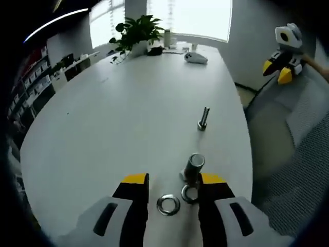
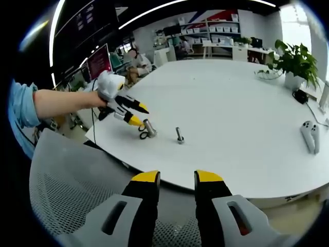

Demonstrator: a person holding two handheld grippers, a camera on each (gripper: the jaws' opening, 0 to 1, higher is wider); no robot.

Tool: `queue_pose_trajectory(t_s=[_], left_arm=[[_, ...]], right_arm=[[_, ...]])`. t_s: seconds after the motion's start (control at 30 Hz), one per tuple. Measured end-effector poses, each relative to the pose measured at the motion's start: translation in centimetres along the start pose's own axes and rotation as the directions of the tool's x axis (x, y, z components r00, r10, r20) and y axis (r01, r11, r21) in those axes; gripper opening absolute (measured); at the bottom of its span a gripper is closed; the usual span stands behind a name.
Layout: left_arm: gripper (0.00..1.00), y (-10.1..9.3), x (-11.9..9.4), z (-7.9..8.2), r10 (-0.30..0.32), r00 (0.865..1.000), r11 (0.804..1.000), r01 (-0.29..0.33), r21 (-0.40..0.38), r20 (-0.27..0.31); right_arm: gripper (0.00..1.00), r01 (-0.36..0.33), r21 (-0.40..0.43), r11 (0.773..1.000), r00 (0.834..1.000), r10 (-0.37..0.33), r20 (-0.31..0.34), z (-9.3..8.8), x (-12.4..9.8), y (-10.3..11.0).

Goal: Place the washer onto the threaded stud by aligning its center hole with the stud, sliding it down to the base, and recovering from edge contact or off-axis alignment until the washer reaches the visible bottom stop.

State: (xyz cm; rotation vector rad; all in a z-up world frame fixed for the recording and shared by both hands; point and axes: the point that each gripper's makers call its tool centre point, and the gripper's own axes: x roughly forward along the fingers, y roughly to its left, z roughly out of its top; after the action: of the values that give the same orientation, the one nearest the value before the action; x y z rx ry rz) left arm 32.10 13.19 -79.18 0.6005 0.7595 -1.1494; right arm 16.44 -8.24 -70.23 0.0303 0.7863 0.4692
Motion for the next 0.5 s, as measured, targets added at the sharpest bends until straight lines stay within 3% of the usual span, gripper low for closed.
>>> queue_pose_trajectory(t_s=[0.13,0.23,0.3,0.4,0.5], left_arm=[[0.31,0.0,0.0,-2.0,-0.019,0.997,0.994,0.027,0.103,-0.077],[0.30,-0.5,0.5,-4.1,-0.053,0.981,0.988,0.079,0.134,-0.187],[0.28,-0.7,0.7,-4.9,-0.053,0.971,0.983,0.091,0.156,-0.231],[0.26,-0.7,1.3,-5.6,-0.039,0.954,0.968,0.110,0.227,-0.297],[0.27,-0.7,1.5,-5.3,-0.057,0.947,0.967,0.131,0.219,-0.318]], right_arm=[[0.29,-0.001,-0.002,1.000,1.000,0.001,-0.001,0.0,0.0,0.0],[0.29,-0.001,-0.002,1.000,1.000,0.001,-0.003,0.0,0.0,0.0],[0.29,0.000,0.000,1.000,1.000,0.000,0.000,0.0,0.0,0.0],[0.29,0.001,0.001,1.000,1.000,-0.001,-0.001,0.0,0.0,0.0],[0.29,0.001,0.001,1.000,1.000,-0.001,-0.002,0.0,0.0,0.0]])
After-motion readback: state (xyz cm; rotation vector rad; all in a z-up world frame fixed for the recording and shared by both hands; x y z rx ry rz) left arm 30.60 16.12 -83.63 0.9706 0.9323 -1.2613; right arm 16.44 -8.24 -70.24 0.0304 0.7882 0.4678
